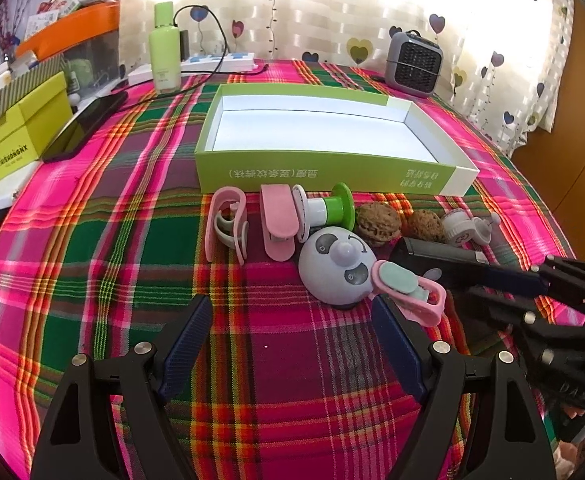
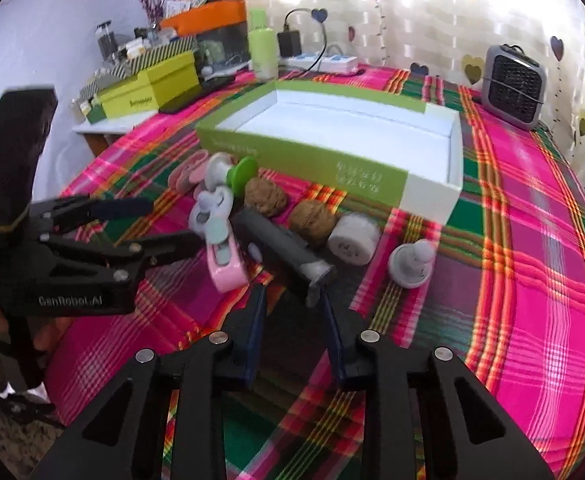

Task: Organize objects
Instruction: 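Grasp the black flashlight on the table with the right tool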

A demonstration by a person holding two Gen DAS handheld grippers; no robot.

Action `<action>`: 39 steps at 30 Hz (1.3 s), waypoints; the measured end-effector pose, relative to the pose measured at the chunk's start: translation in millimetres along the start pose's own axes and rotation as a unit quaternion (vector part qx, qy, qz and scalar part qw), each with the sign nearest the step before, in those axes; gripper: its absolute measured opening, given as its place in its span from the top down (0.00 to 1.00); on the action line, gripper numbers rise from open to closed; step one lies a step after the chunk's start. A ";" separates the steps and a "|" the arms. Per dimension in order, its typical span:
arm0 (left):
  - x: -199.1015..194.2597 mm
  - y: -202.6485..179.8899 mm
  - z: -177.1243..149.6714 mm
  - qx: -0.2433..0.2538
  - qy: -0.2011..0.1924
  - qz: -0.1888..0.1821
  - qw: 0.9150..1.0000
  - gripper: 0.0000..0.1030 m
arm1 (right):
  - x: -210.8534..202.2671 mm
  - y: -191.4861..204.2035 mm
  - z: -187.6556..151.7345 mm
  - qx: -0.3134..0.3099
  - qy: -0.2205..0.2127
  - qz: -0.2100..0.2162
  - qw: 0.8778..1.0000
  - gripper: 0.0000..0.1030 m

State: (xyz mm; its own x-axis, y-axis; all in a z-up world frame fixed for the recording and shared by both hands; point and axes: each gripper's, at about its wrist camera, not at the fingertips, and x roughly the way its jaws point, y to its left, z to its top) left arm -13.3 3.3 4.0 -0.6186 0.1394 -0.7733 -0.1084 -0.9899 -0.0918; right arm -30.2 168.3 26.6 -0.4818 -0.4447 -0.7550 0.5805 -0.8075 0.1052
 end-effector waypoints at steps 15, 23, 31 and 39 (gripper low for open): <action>-3.3 -0.8 -2.0 -0.002 0.005 -0.007 1.000 0.21 | 12.9 -0.1 16.9 -0.036 0.001 0.001 0.999 0.59; -3.7 0.3 -1.0 -0.002 0.007 -0.006 1.000 0.21 | 20.5 4.0 16.6 -0.048 0.011 0.028 0.998 0.59; -3.7 0.4 -2.1 -0.004 0.008 -0.004 1.000 0.21 | 29.6 14.8 20.3 -0.080 0.026 0.047 0.995 0.59; -3.8 4.8 -1.8 -0.007 0.012 -0.004 1.000 0.21 | 34.6 15.5 26.1 -0.077 0.024 0.054 0.995 0.59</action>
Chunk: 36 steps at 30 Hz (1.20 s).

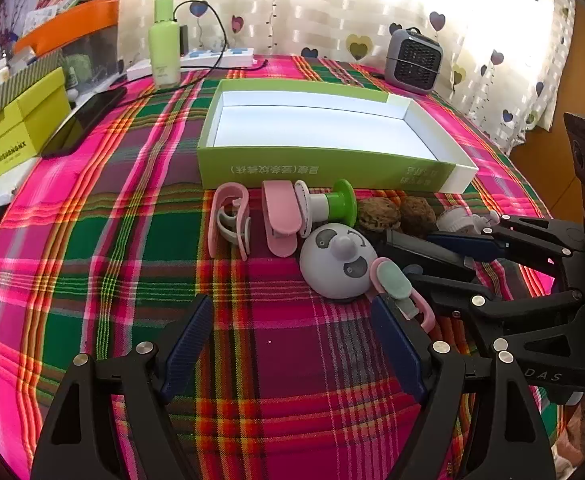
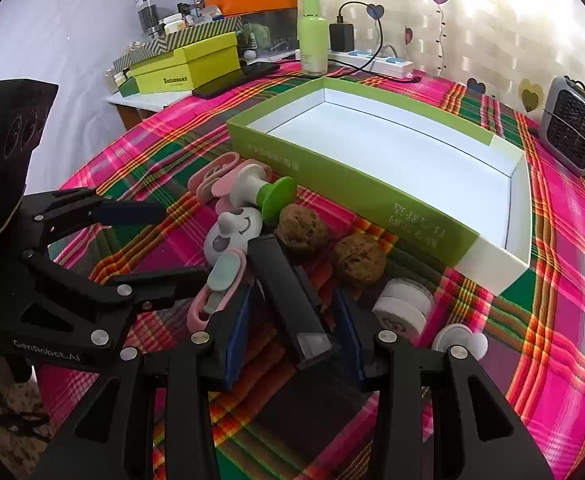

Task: Organize objects
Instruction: 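Grasp the black flashlight on the table with the right tool, then grasp the pink clip with the mint tab with the left tool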

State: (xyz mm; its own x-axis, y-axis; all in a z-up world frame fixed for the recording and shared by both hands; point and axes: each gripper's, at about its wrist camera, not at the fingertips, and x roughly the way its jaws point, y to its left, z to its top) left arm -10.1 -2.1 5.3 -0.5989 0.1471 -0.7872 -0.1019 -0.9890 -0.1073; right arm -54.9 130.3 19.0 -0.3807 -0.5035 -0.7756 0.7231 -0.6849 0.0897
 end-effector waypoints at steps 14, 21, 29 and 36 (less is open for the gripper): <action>-4.4 -0.6 1.1 -0.009 0.004 -0.010 1.000 0.22 | -9.3 -7.1 -8.6 0.036 -0.005 -0.020 0.999 0.76; -11.1 -9.1 2.0 -0.009 0.001 -0.019 1.000 0.25 | -18.6 -4.2 -21.8 0.053 -0.008 -0.036 0.998 0.76; -20.4 -27.7 2.7 0.002 -0.010 -0.025 1.000 0.26 | -32.4 -5.7 -36.8 0.067 -0.014 -0.057 0.996 0.76; -7.3 -44.5 2.9 0.019 0.006 0.005 1.000 0.39 | -35.6 -5.3 -39.6 0.075 -0.020 -0.054 0.996 0.76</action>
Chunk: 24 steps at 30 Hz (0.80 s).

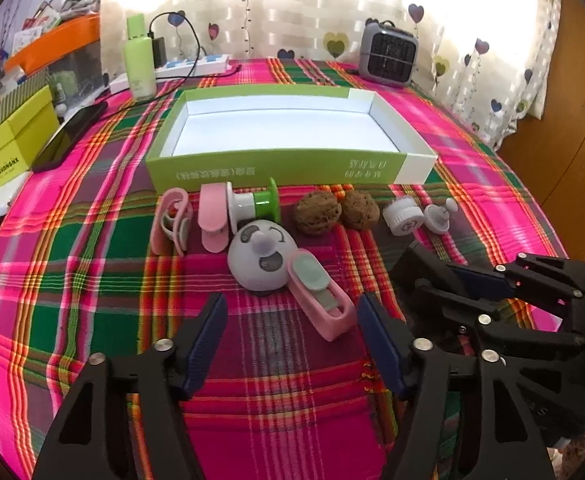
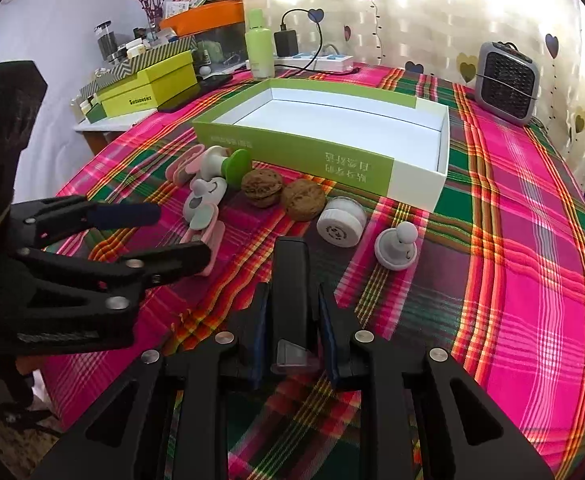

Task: Organize objects
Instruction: 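Grasp the pink clip with the mint tab with the left tool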

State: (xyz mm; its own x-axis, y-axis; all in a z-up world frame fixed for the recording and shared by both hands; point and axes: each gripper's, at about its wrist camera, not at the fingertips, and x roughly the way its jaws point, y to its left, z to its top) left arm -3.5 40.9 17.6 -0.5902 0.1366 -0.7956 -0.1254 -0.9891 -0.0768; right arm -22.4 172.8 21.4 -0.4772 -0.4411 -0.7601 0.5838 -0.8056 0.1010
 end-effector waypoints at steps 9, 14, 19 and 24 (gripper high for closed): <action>7.6 -0.9 1.0 -0.014 0.008 0.021 1.000 0.44 | -1.6 -3.8 -1.1 0.011 -0.002 0.006 1.000 0.76; 10.0 -0.6 3.0 -0.021 0.007 0.028 0.999 0.51 | -2.0 -5.5 -2.2 0.016 -0.002 0.012 1.000 0.76; 9.2 1.7 4.0 -0.027 0.005 0.026 0.999 0.62 | -1.1 -6.4 -2.1 0.018 0.000 0.014 1.000 0.76; 7.5 4.6 2.0 -0.025 0.003 0.027 0.999 0.75 | -1.3 -5.8 -2.3 0.018 0.001 0.006 1.000 0.76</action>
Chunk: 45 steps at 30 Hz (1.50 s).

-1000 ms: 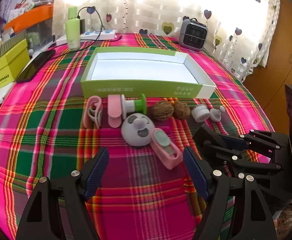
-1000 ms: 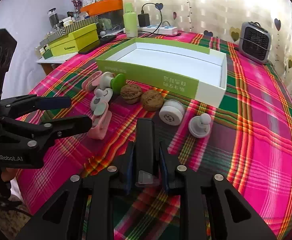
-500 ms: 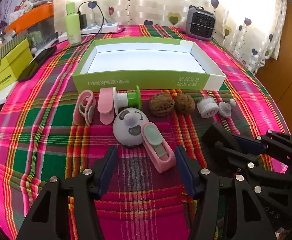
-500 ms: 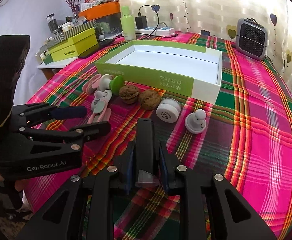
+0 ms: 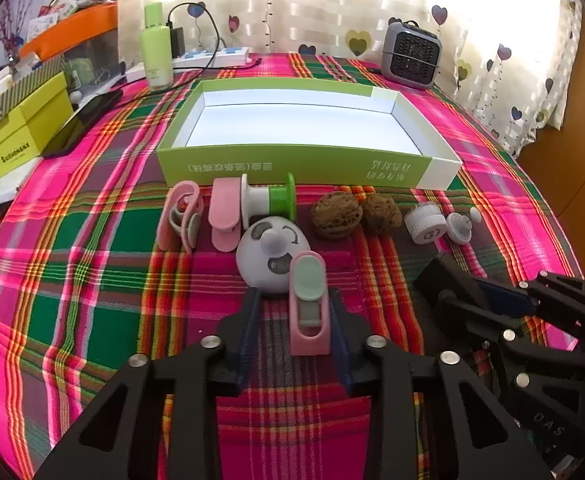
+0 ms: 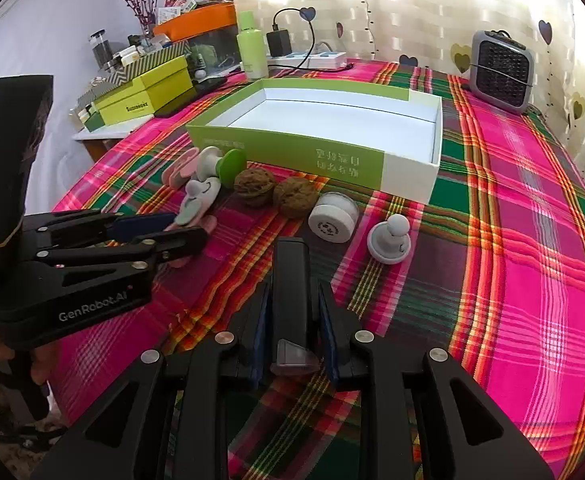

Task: Organize objects
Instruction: 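Grasp the pink clip with the mint tab with the left tool, then carry the pink clip with the left tool while the right tool carries the flashlight into the white box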

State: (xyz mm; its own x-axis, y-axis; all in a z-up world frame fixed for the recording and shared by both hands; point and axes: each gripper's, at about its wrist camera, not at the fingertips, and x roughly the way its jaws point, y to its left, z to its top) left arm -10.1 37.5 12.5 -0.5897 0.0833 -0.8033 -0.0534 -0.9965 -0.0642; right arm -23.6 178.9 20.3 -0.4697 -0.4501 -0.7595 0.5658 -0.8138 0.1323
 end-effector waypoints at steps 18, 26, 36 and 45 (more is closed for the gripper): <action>-4.1 0.4 -8.9 0.054 -0.002 0.003 0.999 0.72 | -3.4 12.2 -8.3 0.023 0.000 -0.029 0.999 0.76; -0.8 -0.1 -5.5 0.053 -0.011 0.001 0.999 0.70 | -3.3 11.0 -8.6 0.047 -0.009 -0.033 0.998 0.76; -2.0 6.7 -4.6 0.041 -0.012 0.002 0.999 0.84 | -2.4 17.1 -8.6 0.046 -0.012 -0.054 0.997 0.76; -3.6 10.2 -9.0 0.042 -0.015 -0.014 0.999 0.85 | -2.9 21.2 -9.9 0.050 -0.014 -0.074 0.996 0.76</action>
State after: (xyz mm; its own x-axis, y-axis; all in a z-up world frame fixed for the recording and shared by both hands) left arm -1.3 27.0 9.4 -0.6113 0.1118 -0.7834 -0.1366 -0.9900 -0.0347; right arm -3.5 166.6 19.0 -0.5625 -0.3315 -0.7574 0.4190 -0.9041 0.0845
